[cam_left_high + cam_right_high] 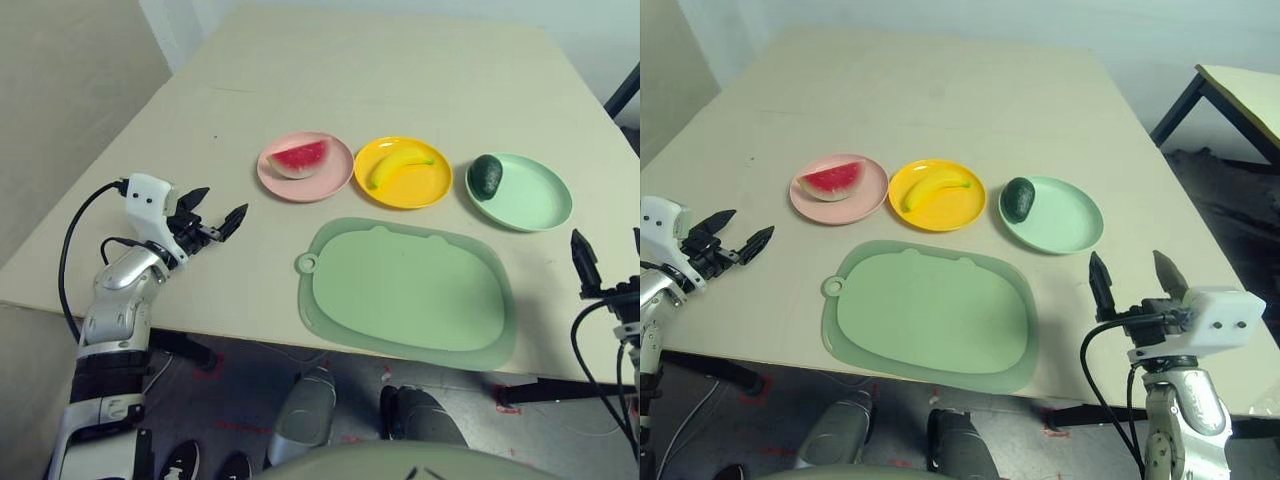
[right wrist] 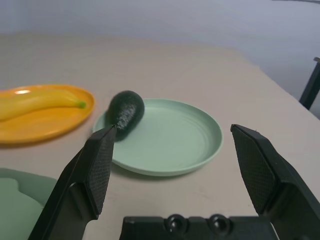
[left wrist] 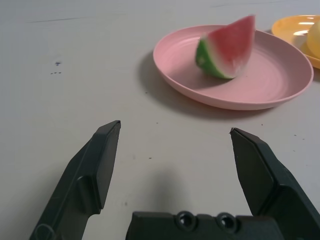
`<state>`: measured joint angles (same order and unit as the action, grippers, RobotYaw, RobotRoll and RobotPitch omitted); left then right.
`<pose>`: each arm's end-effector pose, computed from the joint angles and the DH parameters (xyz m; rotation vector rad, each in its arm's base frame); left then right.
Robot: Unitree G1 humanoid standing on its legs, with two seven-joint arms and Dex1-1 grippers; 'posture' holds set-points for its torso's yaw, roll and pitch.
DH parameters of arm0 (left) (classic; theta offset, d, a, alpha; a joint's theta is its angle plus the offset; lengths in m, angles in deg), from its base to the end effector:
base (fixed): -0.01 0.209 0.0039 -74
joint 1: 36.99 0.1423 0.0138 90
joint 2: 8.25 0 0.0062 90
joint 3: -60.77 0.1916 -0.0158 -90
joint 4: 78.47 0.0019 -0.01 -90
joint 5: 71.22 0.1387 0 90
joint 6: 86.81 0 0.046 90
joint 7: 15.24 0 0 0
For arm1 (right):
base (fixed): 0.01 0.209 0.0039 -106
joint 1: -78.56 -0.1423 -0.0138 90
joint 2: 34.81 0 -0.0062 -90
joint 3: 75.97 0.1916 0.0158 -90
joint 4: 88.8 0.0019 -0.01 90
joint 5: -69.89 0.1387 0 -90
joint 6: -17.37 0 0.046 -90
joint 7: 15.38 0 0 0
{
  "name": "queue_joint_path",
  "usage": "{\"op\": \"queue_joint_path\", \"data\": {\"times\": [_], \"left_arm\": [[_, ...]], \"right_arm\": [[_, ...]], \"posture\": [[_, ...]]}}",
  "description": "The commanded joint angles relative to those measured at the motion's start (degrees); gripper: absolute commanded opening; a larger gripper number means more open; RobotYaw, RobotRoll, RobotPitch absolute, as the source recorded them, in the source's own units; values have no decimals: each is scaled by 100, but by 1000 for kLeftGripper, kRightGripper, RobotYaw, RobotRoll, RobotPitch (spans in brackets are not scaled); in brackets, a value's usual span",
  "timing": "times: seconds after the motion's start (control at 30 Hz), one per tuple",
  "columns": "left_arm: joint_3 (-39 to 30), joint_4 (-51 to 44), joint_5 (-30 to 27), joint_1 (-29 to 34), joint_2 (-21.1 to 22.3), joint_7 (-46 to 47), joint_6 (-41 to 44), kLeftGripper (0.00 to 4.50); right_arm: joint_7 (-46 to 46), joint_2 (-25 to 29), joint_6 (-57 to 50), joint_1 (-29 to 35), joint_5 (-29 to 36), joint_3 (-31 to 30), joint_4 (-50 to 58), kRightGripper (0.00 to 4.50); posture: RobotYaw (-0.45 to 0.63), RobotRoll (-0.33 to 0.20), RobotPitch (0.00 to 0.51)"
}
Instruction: Place the fruits into color-matched plates.
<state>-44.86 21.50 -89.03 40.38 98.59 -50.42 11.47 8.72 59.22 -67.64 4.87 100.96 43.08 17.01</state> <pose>0.2361 0.3068 0.1100 0.1825 0.0233 -0.3152 0.1226 -0.3006 0.0924 -0.0257 -0.2795 -0.0092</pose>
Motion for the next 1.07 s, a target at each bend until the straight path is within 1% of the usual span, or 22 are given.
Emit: {"op": "queue_joint_path", "data": {"times": [0.03,0.2,0.23,0.33,0.4,0.5,0.53,0.7,0.8,1.07], "left_arm": [[24,-64,34,-14,22,33,74,4478],[2,-106,23,-48,64,58,110,4478],[5,-100,23,-64,91,33,115,4478],[-15,-7,33,-127,190,-36,92,4478],[-34,61,30,-160,251,-62,71,4478],[-43,-3,10,-145,294,-44,101,4478],[-39,-43,12,-124,290,-28,108,4478],[-5,-191,19,-71,255,10,126,4478],[45,-56,44,-163,198,11,76,4478],[163,462,96,-533,-44,22,-92,4478]], "right_arm": [[129,-166,126,199,373,279,54,4500],[84,-364,220,403,673,572,208,4500],[206,-364,268,495,664,617,70,4500],[719,-205,628,678,258,557,-463,4500],[916,-110,903,663,-1,495,-725,4500],[1198,39,1470,642,-565,307,-1175,4500],[1223,32,1587,595,-627,276,-1292,4500],[1057,-133,1780,380,-488,290,-1416,4500],[869,-270,1843,309,-446,373,-1487,4500],[433,-557,1924,483,-445,440,-1322,4500]], "posture": [[300,0,132],[305,0,124],[305,0,123],[305,0,122],[310,0,122],[323,0,122],[328,0,124],[354,0,134],[352,0,136],[323,0,134]]}}
